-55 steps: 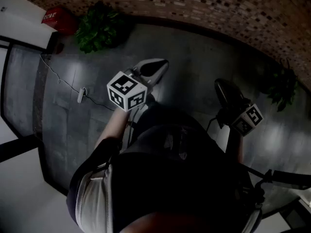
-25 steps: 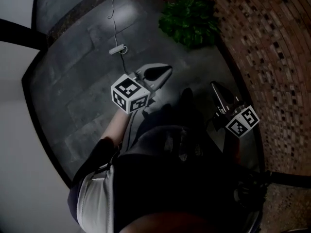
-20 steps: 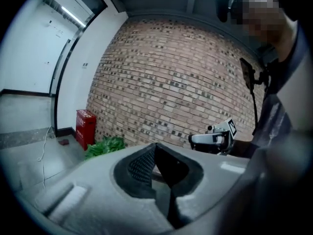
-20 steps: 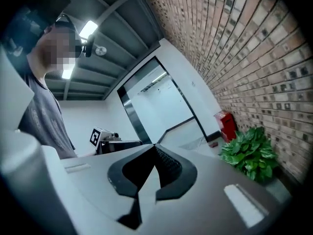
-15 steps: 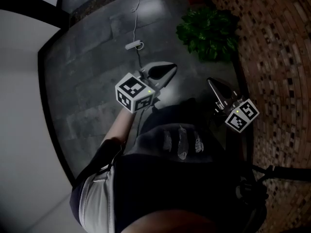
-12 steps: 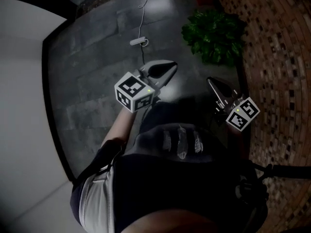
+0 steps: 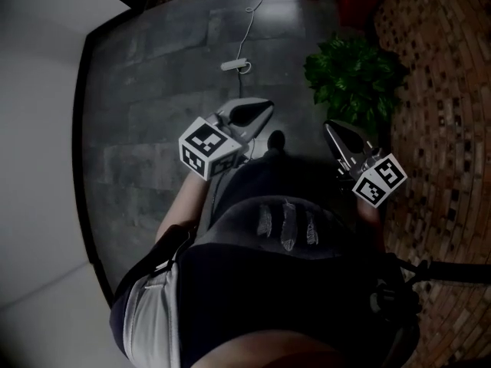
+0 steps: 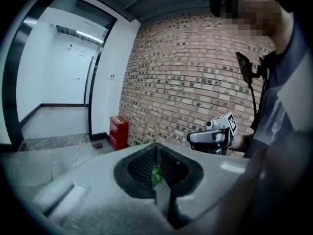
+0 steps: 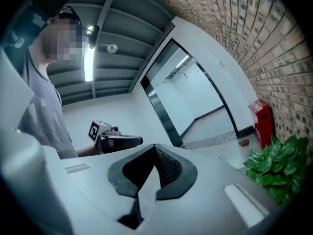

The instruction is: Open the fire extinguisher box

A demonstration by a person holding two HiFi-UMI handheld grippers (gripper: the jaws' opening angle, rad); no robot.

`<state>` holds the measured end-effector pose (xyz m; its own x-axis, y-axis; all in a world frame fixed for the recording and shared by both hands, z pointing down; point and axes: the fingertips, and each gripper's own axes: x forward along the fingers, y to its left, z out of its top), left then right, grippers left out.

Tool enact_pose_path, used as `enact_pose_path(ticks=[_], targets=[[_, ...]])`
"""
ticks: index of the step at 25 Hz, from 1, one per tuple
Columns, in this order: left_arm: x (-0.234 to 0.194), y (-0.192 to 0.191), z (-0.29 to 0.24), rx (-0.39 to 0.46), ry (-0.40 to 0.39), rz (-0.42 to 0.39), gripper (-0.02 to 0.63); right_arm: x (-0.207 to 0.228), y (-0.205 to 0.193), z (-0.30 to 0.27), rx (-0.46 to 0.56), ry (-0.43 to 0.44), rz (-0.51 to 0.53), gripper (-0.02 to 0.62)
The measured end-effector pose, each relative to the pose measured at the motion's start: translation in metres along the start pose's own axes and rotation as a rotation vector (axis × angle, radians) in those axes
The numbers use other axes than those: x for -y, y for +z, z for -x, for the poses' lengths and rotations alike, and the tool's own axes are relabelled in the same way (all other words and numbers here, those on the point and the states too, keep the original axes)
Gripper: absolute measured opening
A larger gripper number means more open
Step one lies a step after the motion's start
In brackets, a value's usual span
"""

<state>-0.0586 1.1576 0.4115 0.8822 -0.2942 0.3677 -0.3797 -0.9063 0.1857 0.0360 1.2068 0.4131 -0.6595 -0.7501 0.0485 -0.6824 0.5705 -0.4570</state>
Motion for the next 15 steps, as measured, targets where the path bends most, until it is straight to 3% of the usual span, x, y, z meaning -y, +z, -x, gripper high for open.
enact_pose_path(ticks=[7, 15], targets=[[-0.064, 0.020, -0.026, 0.069, -0.043, 0.033, -0.003, 0.032, 0.018, -0.046, -0.041, -0.057, 0.019, 0.002], [-0.186, 0.042, -0.017, 0.080, -0.089, 0.057, -0.003, 0.064, 0.055, -0.180, -0.084, -0.087, 0.111, 0.002]])
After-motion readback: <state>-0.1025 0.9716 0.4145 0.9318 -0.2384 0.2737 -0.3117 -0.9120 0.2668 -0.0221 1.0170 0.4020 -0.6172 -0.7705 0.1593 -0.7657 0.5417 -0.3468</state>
